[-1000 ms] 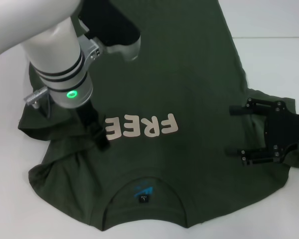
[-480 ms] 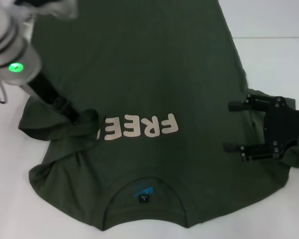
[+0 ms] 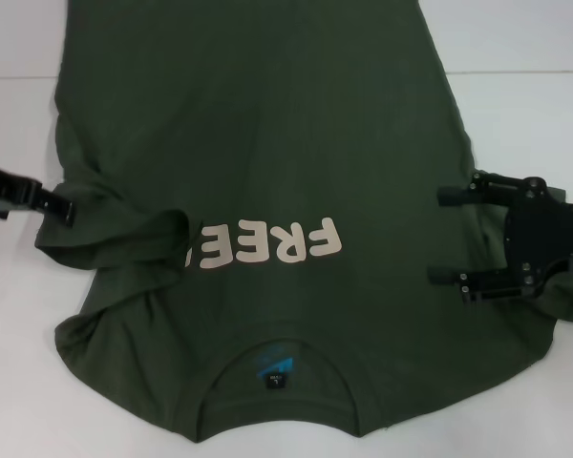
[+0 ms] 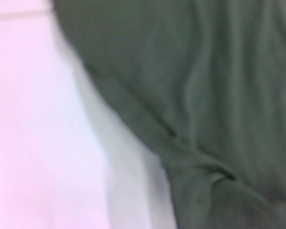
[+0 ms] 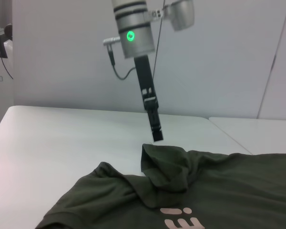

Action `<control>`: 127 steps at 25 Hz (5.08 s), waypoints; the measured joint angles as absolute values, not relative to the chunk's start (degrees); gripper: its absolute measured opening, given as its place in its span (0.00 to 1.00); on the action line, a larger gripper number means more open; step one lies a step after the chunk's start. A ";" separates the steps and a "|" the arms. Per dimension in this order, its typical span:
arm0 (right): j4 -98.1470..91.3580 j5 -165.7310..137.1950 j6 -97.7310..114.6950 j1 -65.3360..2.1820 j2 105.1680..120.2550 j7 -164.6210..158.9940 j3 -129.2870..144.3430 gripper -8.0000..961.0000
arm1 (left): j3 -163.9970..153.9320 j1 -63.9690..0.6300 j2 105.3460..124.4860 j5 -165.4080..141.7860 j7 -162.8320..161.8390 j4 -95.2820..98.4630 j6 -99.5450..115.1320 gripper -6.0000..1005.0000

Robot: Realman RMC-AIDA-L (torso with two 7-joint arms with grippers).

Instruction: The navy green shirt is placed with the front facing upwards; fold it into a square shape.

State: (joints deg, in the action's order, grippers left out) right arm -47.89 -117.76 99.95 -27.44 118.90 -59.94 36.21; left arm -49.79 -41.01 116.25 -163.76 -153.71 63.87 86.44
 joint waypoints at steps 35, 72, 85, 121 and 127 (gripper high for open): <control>-47.63 -117.91 99.52 -27.83 119.27 -59.41 36.31 0.95 | -39.27 -43.80 114.46 -161.35 -149.49 48.15 82.23 0.40; -46.17 -117.78 99.37 -27.16 118.74 -56.69 35.67 0.95 | -38.64 -50.71 118.17 -151.02 -156.85 50.66 75.05 0.05; -46.14 -117.78 99.35 -27.16 118.65 -56.81 35.59 0.95 | -41.74 -50.01 119.57 -151.19 -156.64 52.29 71.32 0.40; -66.42 -118.16 104.36 -20.13 119.20 -98.72 22.69 0.95 | -36.34 -21.71 121.64 -109.52 -77.12 46.54 105.13 0.91; -76.05 -126.12 106.80 -22.11 118.71 -117.98 23.45 0.95 | -36.11 -21.17 121.78 -114.25 -72.27 46.76 107.52 0.91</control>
